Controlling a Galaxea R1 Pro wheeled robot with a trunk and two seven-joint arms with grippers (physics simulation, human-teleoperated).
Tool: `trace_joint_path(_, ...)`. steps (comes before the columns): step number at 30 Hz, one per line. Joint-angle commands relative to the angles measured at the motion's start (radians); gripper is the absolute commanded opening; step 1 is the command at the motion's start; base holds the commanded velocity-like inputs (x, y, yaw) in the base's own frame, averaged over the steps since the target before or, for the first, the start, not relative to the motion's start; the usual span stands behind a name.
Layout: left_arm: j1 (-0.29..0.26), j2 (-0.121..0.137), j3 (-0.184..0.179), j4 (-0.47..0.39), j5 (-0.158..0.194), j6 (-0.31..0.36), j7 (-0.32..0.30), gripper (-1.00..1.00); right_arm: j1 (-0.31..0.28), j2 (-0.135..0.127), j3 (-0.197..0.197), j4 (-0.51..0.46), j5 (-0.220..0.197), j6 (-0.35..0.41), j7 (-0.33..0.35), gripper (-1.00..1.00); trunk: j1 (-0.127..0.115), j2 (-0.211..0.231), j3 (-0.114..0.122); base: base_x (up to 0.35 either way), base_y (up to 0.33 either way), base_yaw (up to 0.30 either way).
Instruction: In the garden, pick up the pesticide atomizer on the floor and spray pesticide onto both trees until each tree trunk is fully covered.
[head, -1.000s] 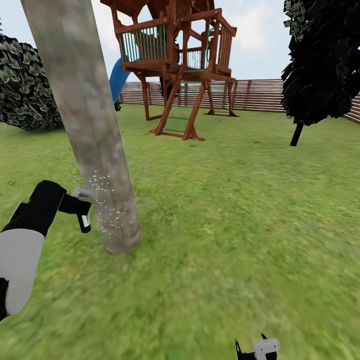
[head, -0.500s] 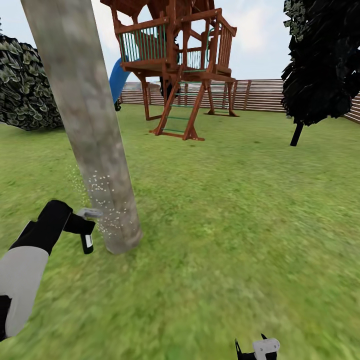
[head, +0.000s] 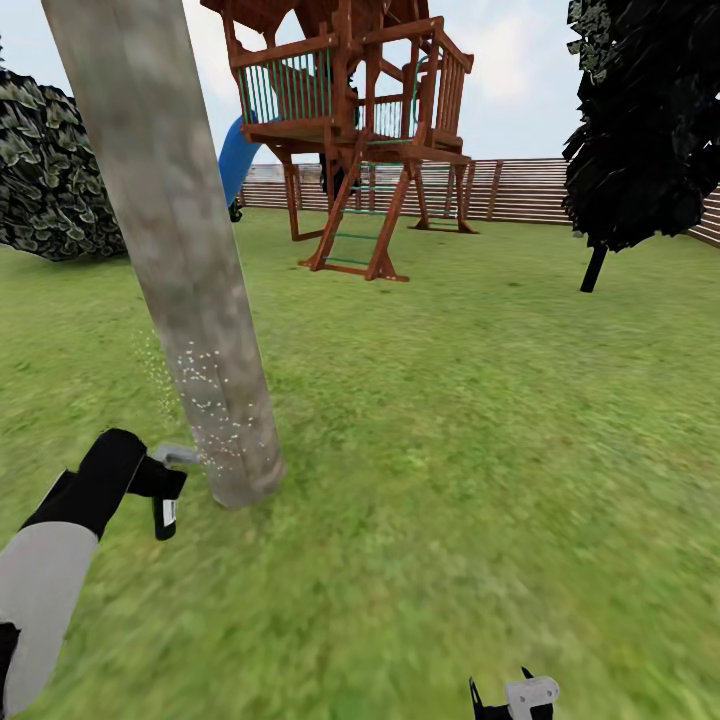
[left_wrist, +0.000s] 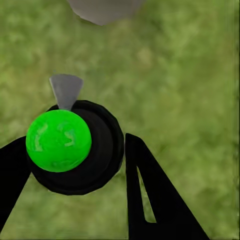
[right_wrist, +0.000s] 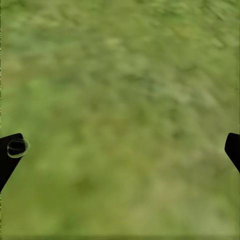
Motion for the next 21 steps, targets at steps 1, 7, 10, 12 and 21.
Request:
trace_joint_path(1,0.001,-0.011,0.002,0.014,0.009,-0.002,0.007,-1.0,0.0,0.0,0.0,0.0,0.0,0.0,0.0,1.0,0.0,0.0,0.0,0.0,0.0,0.0)
trace_joint_path(7,0.017,-0.05,0.063,0.202,0.118,-0.163,0.188,-1.0,0.0,0.0,0.0,0.002,0.0,0.0,-0.002,1.0,0.0,0.0,0.0,0.0,0.0,0.0)
trace_joint_path(10,0.037,-0.074,0.128,0.262,0.202,-0.241,0.361,-1.0,0.0,-0.001,0.0,0.0,-0.001,0.0,-0.005,1.0,0.0,0.0,0.0,0.0,0.0,0.0)
trace_joint_path(12,0.058,-0.081,0.131,0.264,0.213,-0.289,0.369,-1.0,0.0,-0.002,-0.001,0.0,-0.003,0.0,-0.005,1.0,0.0,0.0,0.0,0.0,0.0,0.0)
trace_joint_path(21,0.079,-0.103,0.133,0.258,0.214,-0.339,0.371,-1.0,0.0,-0.001,-0.002,0.0,-0.008,0.0,-0.005,1.0,0.0,0.0,0.0,0.103,-0.202,0.0)
